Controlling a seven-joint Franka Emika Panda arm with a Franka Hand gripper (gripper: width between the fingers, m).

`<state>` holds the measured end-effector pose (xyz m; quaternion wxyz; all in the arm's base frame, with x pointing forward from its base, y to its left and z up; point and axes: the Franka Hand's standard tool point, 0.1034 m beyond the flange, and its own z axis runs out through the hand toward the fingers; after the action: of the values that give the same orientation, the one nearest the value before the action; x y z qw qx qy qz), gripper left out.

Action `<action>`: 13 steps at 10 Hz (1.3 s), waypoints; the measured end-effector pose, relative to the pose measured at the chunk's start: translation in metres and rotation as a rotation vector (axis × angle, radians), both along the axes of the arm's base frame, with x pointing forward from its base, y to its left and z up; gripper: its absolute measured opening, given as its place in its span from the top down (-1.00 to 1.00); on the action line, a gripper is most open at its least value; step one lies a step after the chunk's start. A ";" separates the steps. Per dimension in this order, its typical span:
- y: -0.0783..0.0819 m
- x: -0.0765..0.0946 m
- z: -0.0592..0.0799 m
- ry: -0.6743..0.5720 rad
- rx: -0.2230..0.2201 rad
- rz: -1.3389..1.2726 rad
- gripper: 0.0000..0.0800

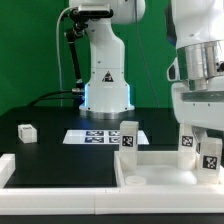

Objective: Assemble square table

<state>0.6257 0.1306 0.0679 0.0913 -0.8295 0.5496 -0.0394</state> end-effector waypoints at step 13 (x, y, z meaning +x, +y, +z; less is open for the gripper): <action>-0.009 0.004 0.002 -0.010 -0.160 0.350 0.26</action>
Offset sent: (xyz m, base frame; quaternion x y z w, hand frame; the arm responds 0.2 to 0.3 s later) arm 0.0046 0.0077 0.0070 -0.0481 0.0569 -0.4631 0.8832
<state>0.6296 0.1212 0.0699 0.0332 -0.9169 0.3914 -0.0708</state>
